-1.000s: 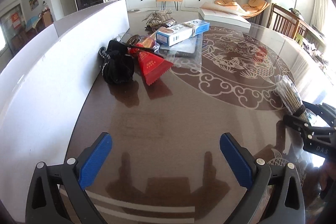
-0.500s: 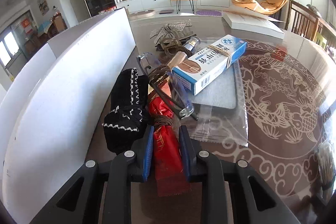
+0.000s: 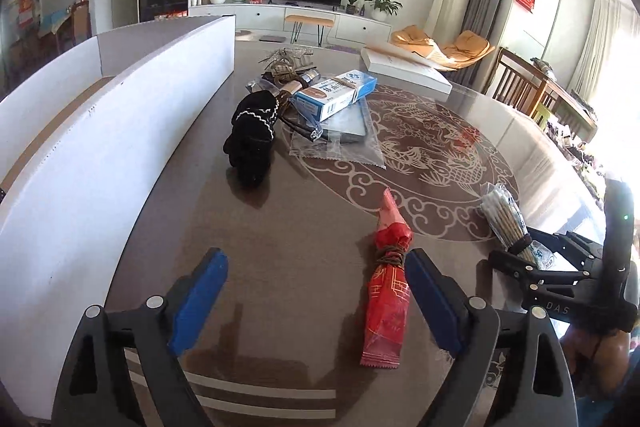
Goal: Organize objects
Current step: 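Grasp the red packet with the left gripper while the right gripper holds the chopsticks, then carry the chopsticks and red packet over the bin and release both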
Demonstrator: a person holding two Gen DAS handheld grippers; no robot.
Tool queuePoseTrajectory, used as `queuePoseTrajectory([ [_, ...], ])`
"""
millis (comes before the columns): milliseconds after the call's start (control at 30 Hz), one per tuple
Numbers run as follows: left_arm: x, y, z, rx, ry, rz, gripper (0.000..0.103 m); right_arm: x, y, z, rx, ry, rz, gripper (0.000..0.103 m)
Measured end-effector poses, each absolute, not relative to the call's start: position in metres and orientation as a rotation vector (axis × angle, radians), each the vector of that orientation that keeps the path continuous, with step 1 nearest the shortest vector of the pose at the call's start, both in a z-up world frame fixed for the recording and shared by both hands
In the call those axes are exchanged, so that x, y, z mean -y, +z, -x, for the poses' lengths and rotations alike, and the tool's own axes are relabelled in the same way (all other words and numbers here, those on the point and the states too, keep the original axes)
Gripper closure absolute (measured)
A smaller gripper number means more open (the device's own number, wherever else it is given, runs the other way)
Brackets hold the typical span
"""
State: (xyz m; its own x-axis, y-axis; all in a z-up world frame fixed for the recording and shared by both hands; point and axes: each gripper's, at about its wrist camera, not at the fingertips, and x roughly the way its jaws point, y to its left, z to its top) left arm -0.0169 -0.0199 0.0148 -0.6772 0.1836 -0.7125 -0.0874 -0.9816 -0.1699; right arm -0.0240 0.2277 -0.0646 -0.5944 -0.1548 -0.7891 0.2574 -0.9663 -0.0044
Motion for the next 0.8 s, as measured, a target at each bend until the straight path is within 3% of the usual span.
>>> queuePoseTrajectory([
  [200, -0.028, 0.000, 0.028, -0.063, 2.637, 1.271, 0.013, -0.228, -0.065, 0.024, -0.172, -2.609, -1.275, 0.029],
  [267, -0.041, -0.010, 0.034, -0.167, 2.645, 1.313, 0.018, -0.228, -0.065, 0.024, -0.169, -2.607, -1.274, 0.029],
  [333, -0.044, -0.014, 0.035, -0.164, 2.642, 1.314, 0.057, -0.229, -0.065, 0.025, -0.168, -2.605, -1.274, 0.028],
  [400, -0.042, -0.013, 0.038, -0.180, 2.647, 1.332, 0.080, -0.230, -0.065, 0.025, -0.159, -2.599, -1.274, 0.023],
  [500, -0.032, -0.013, 0.032, -0.155, 2.659, 1.335, 0.081, -0.235, -0.060, 0.030, -0.085, -2.541, -1.345, 0.022],
  [533, -0.026, -0.014, 0.028, -0.124, 2.664, 1.330, 0.082, -0.237, -0.058, 0.034, -0.058, -2.517, -1.404, 0.028],
  [567, -0.020, -0.014, 0.025, -0.082, 2.668, 1.329, 0.082, -0.239, -0.056, 0.037, -0.036, -2.492, -1.444, 0.047],
  [600, -0.014, -0.013, 0.021, -0.026, 2.667, 1.325, 0.082, -0.237, -0.054, 0.040, -0.065, -2.473, -1.476, 0.057],
  [633, -0.008, -0.010, 0.018, 0.032, 2.666, 1.314, 0.082, -0.232, -0.054, 0.042, -0.165, -2.469, -1.506, 0.073],
  [700, 0.002, 0.002, 0.007, 0.097, 2.680, 1.264, 0.082, -0.225, -0.053, 0.043, -0.256, -2.447, -1.523, 0.073],
  [800, 0.019, 0.032, -0.010, 0.166, 2.721, 1.162, 0.082, -0.225, -0.039, 0.037, -0.182, -2.434, -1.479, 0.073],
])
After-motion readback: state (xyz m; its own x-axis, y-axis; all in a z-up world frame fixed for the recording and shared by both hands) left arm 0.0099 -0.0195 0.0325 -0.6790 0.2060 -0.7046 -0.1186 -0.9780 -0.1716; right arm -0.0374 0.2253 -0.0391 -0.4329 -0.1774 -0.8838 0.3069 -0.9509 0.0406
